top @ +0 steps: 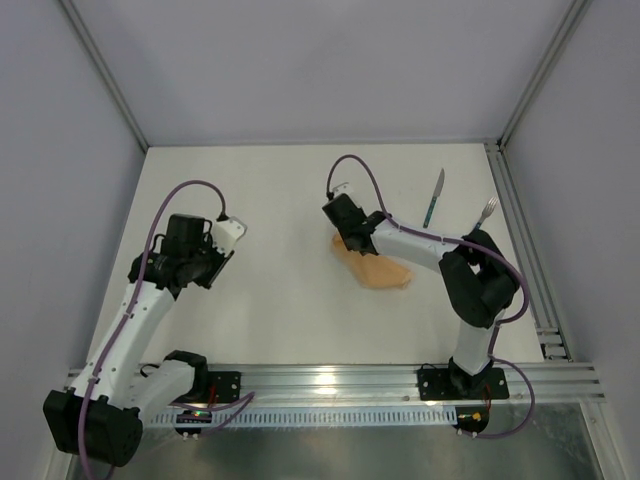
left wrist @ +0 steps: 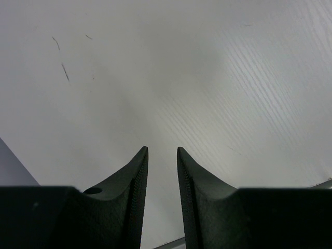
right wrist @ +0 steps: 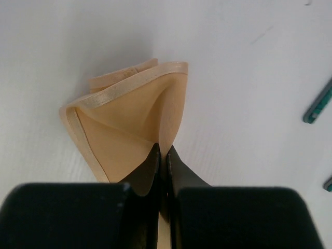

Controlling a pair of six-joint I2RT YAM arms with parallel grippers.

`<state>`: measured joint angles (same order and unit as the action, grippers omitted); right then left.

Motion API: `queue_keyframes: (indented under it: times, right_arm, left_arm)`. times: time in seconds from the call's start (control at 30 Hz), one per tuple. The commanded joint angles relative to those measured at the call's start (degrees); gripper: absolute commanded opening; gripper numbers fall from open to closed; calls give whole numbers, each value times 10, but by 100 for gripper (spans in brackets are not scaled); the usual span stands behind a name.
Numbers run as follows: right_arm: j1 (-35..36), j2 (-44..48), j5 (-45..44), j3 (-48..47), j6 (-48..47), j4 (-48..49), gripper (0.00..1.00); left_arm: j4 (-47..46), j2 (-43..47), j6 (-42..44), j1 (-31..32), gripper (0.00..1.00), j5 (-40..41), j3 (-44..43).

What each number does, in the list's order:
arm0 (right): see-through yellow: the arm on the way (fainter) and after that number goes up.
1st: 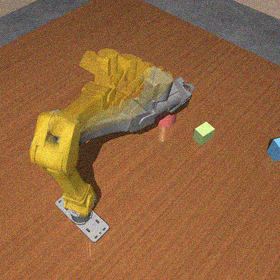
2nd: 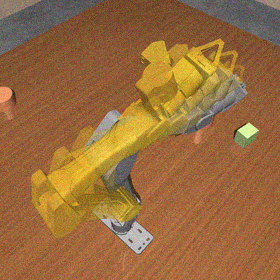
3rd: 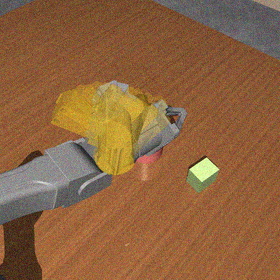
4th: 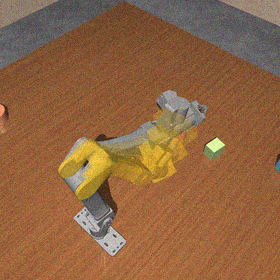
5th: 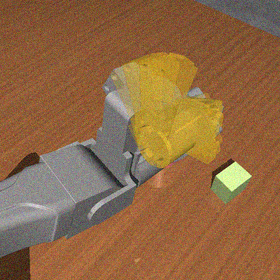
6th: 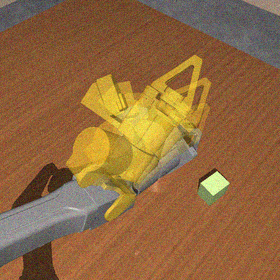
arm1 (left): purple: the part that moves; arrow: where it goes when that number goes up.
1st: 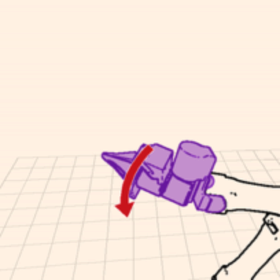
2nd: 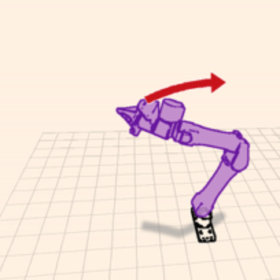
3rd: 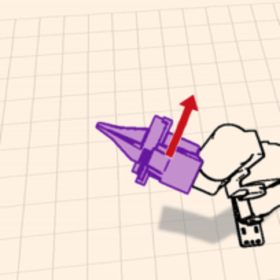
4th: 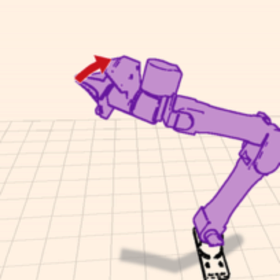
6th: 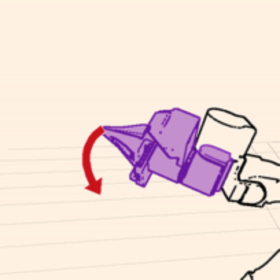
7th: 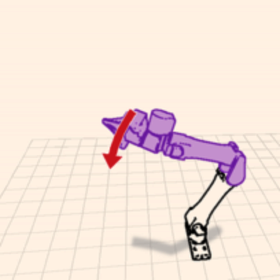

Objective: Fold the napkin into a case and place the utensils inside
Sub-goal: Turn over the smaller rectangle-folded napkin at the center of the board.

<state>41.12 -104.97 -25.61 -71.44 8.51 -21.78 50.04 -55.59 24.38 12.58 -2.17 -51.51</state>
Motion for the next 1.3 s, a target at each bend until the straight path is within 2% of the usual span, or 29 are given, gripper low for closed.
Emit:
queue_keyframes:
  times: [0.0,0.4,0.47,0.6,0.83,1.03,1.27]
  right_arm:
    - [-3,25,-158,-16,-38,-31,4]
    - [-3,5,-310,-12,-85,0,4]
    - [5,-6,-334,-12,-98,0,4]
    - [74,-57,-369,-29,-93,-15,4]
    - [185,-202,-371,-147,-62,-80,4]
    - [250,-276,-359,-228,-59,-100,4]
    - [299,-331,-319,-287,2,-153,6]
  left_arm:
    - [1,11,-3,-3,31,6,0]
    - [-2,10,0,-4,31,9,-3]
    - [-3,10,0,-4,31,9,-3]
    - [-5,9,1,-4,31,10,-3]
    - [-4,9,1,-4,31,16,-4]
    - [-4,12,1,-6,31,16,-5]
    - [-6,15,1,-9,31,16,-7]
